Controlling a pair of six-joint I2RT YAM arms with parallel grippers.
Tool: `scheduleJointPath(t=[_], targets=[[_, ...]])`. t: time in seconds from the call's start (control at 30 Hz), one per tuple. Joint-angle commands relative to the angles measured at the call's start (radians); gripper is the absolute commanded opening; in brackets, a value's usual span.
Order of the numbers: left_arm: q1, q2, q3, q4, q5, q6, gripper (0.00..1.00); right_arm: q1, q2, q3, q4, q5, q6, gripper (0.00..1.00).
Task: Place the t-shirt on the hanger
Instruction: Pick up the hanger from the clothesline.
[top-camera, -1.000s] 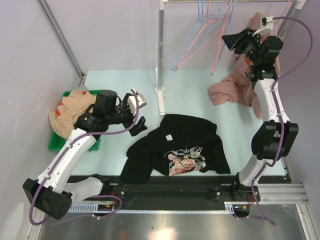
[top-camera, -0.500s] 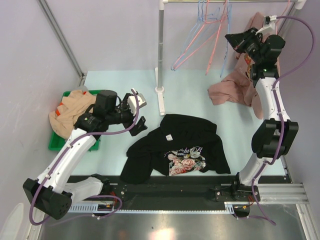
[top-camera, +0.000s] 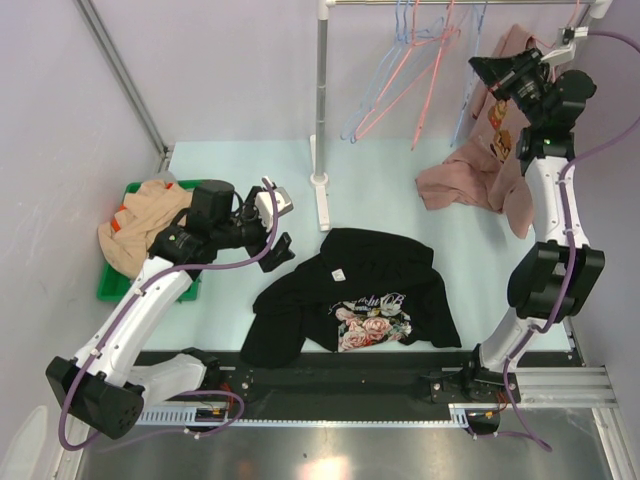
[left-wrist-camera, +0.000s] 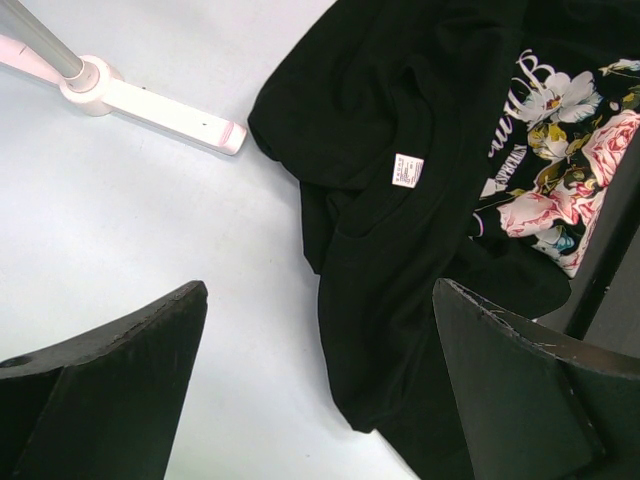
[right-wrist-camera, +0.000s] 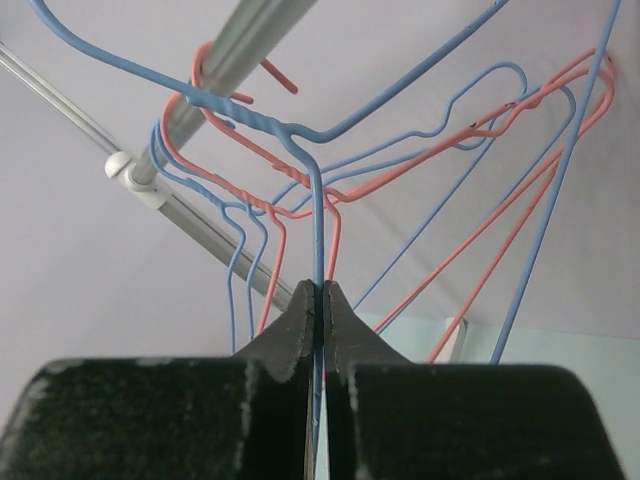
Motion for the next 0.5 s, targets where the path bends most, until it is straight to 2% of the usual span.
scheduleJointPath(t=[0.0, 0.13, 0.3, 0.37, 0.4, 0.47], targets=[[0.008, -0.001, 0.000, 0.026, 0.009, 0.006, 1.00, -0.023, -0.067, 0.014, 0.078, -0.042, 0.078, 0.00], [0.008, -0.004, -0.006, 0.028, 0.011, 0.020, 1.00, -0.050, -0.117, -0.044, 0.028, -0.075, 0.076, 0.00], [0.008, -0.001, -0.002, 0.017, 0.025, 0.044, 1.00, -0.095, -0.278, -0.244, -0.041, -0.134, 0.047, 0.00], [0.007, 0.001, -0.002, 0.015, 0.035, 0.049, 1.00, -0.110, -0.335, -0.292, -0.131, -0.156, -0.011, 0.00], [0.008, 0.003, -0.005, 0.014, 0.046, 0.052, 1.00, -0.123, -0.390, -0.323, -0.247, -0.174, -0.042, 0.00], [0.008, -0.004, -0.015, 0.012, 0.066, 0.066, 1.00, -0.135, -0.442, -0.354, -0.377, -0.212, -0.147, 0.00]])
